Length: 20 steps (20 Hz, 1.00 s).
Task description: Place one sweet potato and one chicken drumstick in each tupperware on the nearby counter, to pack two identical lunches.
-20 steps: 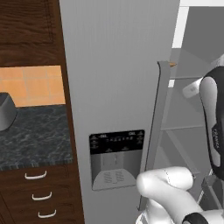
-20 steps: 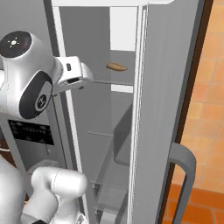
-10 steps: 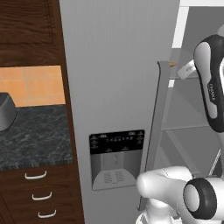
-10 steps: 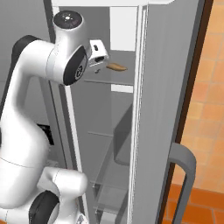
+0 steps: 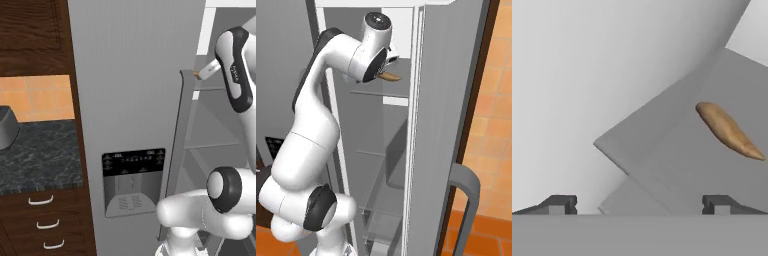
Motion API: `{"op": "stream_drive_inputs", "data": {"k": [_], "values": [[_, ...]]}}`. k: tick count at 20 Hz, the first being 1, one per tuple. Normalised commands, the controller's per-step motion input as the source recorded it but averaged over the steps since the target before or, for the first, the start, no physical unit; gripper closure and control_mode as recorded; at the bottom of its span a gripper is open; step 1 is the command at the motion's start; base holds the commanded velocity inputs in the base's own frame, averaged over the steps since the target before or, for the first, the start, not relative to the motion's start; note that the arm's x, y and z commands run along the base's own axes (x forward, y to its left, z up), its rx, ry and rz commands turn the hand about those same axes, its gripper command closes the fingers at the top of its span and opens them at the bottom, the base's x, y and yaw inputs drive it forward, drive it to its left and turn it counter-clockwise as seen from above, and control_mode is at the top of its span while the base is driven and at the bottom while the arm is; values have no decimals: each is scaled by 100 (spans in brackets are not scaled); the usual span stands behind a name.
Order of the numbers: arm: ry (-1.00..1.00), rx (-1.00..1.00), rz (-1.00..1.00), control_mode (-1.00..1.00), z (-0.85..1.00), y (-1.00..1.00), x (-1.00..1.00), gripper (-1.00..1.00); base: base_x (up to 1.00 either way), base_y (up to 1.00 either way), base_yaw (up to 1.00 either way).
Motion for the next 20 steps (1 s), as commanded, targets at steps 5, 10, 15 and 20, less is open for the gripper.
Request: {"op": "stream_drive_inputs", "data": {"k": [5,10,15,20], "values": [[4,1,14,-100,-25,-18,95,-100,0,0,0],[4,0,12,-100,-12,-8,74,-100,0,0,0],[-1,0,0,-100,-11,2,55,-100,0,0,0],[-3,-1,-1,-100,-44,0,34,-100,0,0,0]]}}
